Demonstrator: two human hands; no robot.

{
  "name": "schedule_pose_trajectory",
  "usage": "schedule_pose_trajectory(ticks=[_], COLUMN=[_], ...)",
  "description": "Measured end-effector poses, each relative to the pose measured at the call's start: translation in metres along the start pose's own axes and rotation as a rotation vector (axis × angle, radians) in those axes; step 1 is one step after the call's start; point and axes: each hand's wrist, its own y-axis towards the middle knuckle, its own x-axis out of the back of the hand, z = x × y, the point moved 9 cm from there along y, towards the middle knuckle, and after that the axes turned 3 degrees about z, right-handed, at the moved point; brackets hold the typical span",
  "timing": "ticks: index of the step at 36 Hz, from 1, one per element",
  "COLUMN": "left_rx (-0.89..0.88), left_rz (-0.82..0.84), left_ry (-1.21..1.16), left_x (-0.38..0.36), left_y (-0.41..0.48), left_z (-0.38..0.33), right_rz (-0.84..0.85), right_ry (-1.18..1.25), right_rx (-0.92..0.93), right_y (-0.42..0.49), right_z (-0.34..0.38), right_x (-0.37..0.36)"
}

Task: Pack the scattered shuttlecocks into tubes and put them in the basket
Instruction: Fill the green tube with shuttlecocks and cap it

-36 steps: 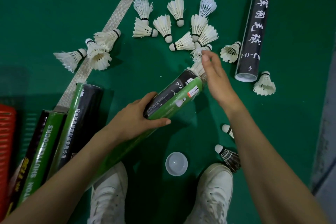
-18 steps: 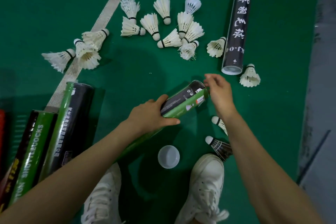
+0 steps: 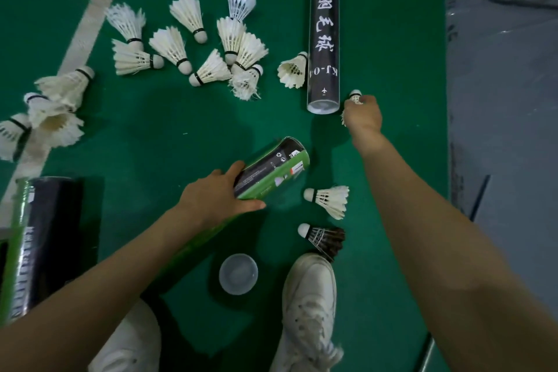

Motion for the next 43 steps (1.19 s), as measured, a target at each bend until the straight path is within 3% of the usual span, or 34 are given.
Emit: schedule_pose_trajectory(ticks=[4,7,10,14,17,24,28,33,38,43], left_rx=[0.013,0.02,0.026,0.041,0.055,0.091,0.078,0.061,0.013,-0.027], left_rz=[0.002,-0.002,-0.002,-0.021,-0.045,-0.098,-0.121,-0.079,-0.1,-0.132], left_ry=[-0.023,-0.04,-0.067,-0.109,-0.143,-0.198,-0.233,-0.254,-0.257,-0.235], left_x=[-0.003,-0.001,0.001,0.005,0.009,0.018,0.019,0.011,0.009,0.013], left_y=[-0.001,-0.002,-0.004,-0.01,-0.015,-0.03,-0.041,-0.059,-0.073,-0.079], left_z=[0.003,0.004,0.007,0.015,0.023,0.042,0.052,0.061,0.055,0.045], right_rz=[0.006,0.025,-0.102,-0.319,-0.367,-0.015,0.185,0.263,0.228,0.535], right_ry=[0.013,0.251,0.53,0.526,0.47,0.432,0.253,0.145,0.152,-0.005], right_rx=[-0.039,-0.083,-0.072,0.085,0.28,0.484,0.545,0.558,0.493,0.49], right_y=[0.003,0.004,0.0,-0.014,-0.038,-0.089,-0.118,-0.137,-0.142,-0.178], right_z=[-0.013,-0.021,-0.021,-0.008,0.015,0.052,0.056,0.054,0.043,0.04], right_x=[-0.004,-0.011,-0.003,0.023,0.033,-0.006,-0.032,-0.038,-0.035,-0.062])
